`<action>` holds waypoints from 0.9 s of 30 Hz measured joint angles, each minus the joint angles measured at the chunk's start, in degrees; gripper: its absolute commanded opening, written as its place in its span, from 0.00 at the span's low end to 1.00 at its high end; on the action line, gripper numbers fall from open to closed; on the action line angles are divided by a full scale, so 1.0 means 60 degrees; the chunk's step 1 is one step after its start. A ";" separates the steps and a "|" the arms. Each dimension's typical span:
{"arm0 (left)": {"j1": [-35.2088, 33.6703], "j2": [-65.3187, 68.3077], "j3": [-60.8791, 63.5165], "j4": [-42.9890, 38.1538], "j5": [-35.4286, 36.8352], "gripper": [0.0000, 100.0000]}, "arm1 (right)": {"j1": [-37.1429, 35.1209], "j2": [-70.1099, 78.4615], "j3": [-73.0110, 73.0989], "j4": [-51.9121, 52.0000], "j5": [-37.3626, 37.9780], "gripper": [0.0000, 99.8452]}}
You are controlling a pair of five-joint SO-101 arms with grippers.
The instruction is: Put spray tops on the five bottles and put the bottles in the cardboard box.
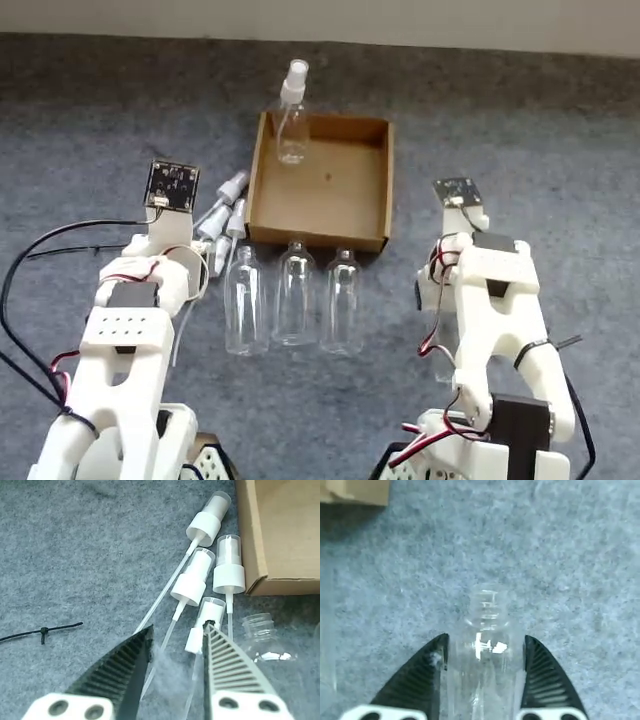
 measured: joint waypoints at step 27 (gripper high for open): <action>0.0000 0.0000 0.0000 0.0000 0.0000 0.15 | 0.1260 -0.4967 -0.0410 0.0000 -0.0821 0.00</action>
